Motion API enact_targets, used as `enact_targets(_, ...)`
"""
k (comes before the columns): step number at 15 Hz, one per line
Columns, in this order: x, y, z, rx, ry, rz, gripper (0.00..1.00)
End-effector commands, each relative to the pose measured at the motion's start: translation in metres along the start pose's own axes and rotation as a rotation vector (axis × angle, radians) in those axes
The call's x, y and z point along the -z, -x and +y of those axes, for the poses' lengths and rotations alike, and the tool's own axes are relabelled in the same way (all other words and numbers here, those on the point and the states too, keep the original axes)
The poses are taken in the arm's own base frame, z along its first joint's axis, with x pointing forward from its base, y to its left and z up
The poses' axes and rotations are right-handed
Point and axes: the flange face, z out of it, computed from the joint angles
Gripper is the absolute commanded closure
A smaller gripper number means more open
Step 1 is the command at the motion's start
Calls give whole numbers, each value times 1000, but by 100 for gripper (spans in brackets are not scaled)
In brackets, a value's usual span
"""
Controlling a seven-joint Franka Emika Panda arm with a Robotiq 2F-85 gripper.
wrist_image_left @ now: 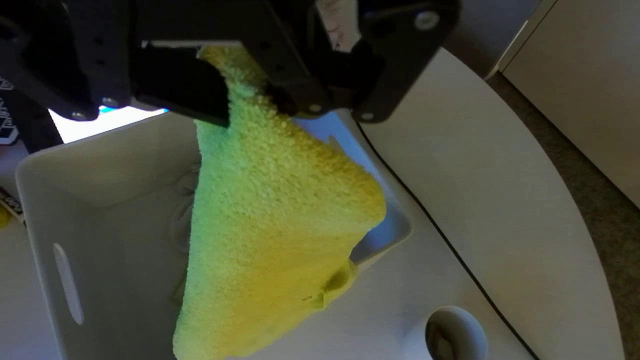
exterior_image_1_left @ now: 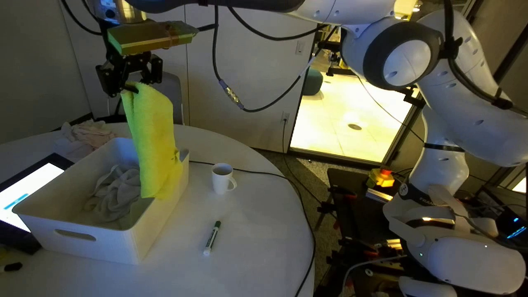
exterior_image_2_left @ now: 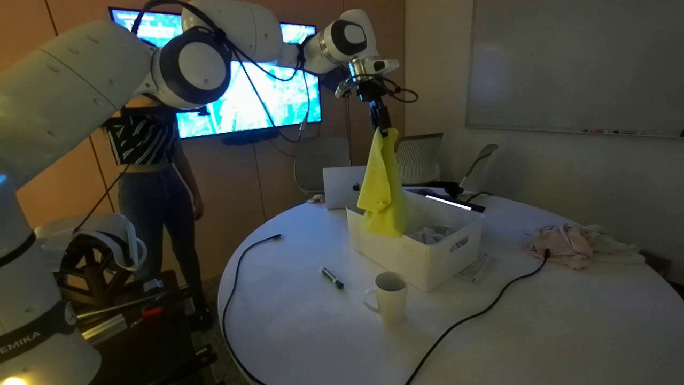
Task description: Put all the towels in the white basket and the objects into the mug
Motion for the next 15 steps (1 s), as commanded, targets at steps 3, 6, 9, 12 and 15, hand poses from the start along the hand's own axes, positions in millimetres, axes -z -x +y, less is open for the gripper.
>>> enact_targets(3, -20, -7, -13, 4, -56, 29, 98)
enact_targets(6, -35, -12, -24, -5, -141, 51, 97)
enact_targets(9, -54, -20, -33, -71, -265, 76, 99)
enact_targets(12, -74, -29, -37, -166, -365, 109, 100)
enact_targets(15, -110, -26, -41, -178, -337, 109, 98)
